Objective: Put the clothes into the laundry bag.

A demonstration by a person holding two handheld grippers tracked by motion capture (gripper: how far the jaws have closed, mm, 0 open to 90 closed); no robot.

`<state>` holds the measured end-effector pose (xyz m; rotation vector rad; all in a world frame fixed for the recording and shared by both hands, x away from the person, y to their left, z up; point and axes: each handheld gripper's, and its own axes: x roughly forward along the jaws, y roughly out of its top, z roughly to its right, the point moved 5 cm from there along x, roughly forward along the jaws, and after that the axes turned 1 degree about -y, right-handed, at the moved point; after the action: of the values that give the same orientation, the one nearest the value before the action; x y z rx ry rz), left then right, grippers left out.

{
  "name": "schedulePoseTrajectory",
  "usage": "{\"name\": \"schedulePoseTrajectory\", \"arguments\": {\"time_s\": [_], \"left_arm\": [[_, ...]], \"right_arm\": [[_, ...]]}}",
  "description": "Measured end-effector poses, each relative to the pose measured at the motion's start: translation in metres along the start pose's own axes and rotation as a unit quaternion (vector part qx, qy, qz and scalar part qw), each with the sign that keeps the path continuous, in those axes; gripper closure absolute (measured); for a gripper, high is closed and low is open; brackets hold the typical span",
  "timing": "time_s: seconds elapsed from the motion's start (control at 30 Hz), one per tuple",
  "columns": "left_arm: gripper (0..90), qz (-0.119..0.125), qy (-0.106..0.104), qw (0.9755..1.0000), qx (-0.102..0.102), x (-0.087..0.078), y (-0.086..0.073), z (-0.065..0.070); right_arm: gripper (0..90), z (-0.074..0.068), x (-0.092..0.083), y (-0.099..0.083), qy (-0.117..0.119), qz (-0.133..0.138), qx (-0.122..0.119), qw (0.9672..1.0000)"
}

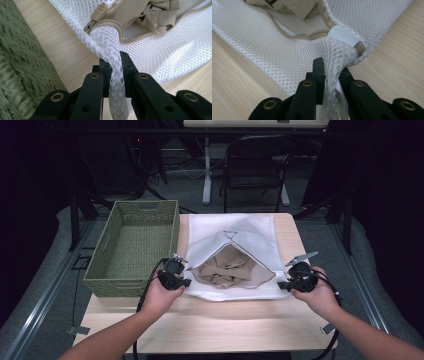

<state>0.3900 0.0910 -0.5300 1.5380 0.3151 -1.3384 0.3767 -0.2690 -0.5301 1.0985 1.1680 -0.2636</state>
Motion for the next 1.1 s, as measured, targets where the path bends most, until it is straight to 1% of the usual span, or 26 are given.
{"name": "schedulePoseTrajectory", "arguments": {"time_s": [0.03, 0.07, 0.13, 0.17, 0.27, 0.37, 0.43, 0.47, 0.5, 0.6, 0.67, 0.83, 0.93, 1.1], "left_arm": [[83.3, 0.0, 0.0, 1.0, 0.001, -0.002, 0.001, 0.0], [83.3, 0.0, 0.0, 1.0, 0.0, -0.003, 0.002, 0.001], [83.3, -0.002, 0.001, 1.0, 0.002, -0.006, 0.005, 0.002], [83.3, -0.005, 0.0, 1.0, 0.004, -0.007, 0.006, 0.002], [83.2, -0.013, 0.0, 0.9999, 0.001, -0.011, 0.011, 0.003], [83.2, -0.013, -0.001, 0.9999, -0.002, -0.016, 0.019, 0.001], [83.1, -0.011, 0.0, 0.9999, -0.004, -0.019, 0.024, 0.0], [83.1, -0.009, 0.002, 0.9999, -0.003, -0.021, 0.027, -0.001], [83.1, -0.01, 0.003, 0.9999, 0.0, -0.022, 0.029, -0.001], [83.0, -0.007, 0.008, 0.9999, 0.001, -0.028, 0.036, -0.002], [83.0, -0.005, 0.012, 0.9999, 0.002, -0.031, 0.041, -0.002], [82.9, -0.002, 0.013, 0.9999, 0.002, -0.037, 0.048, -0.005], [82.9, 0.0, 0.011, 0.9999, -0.005, -0.041, 0.054, -0.009], [82.9, 0.01, 0.012, 0.9998, -0.014, -0.049, 0.064, -0.017]], "right_arm": [[81.1, 0.0, 0.0, 0.001, 0.003, 0.003, -0.001, 1.0], [81.1, 0.0, -0.002, 0.002, -0.001, -0.004, -0.001, 1.0], [81.2, 0.001, -0.005, 0.004, 0.001, -0.006, -0.005, 1.0], [81.1, 0.001, -0.005, 0.006, -0.002, -0.001, -0.007, 1.0], [81.1, 0.003, -0.012, 0.012, -0.006, -0.001, -0.013, 0.9999], [81.1, 0.004, -0.017, 0.019, -0.008, 0.002, -0.012, 0.9999], [81.1, 0.006, -0.022, 0.025, -0.006, 0.004, -0.012, 0.9999], [81.2, 0.008, -0.024, 0.027, -0.011, 0.005, -0.015, 0.9998], [81.2, 0.009, -0.026, 0.03, -0.01, 0.008, -0.012, 0.9998], [81.1, 0.011, -0.031, 0.036, -0.011, 0.006, -0.014, 0.9998], [81.1, 0.013, -0.034, 0.04, -0.014, 0.01, -0.012, 0.9998], [81.0, 0.016, -0.04, 0.049, -0.019, 0.009, -0.016, 0.9996], [80.9, 0.018, -0.044, 0.055, -0.02, 0.017, -0.015, 0.9995], [80.8, 0.022, -0.053, 0.067, -0.02, 0.026, -0.011, 0.9994]]}}
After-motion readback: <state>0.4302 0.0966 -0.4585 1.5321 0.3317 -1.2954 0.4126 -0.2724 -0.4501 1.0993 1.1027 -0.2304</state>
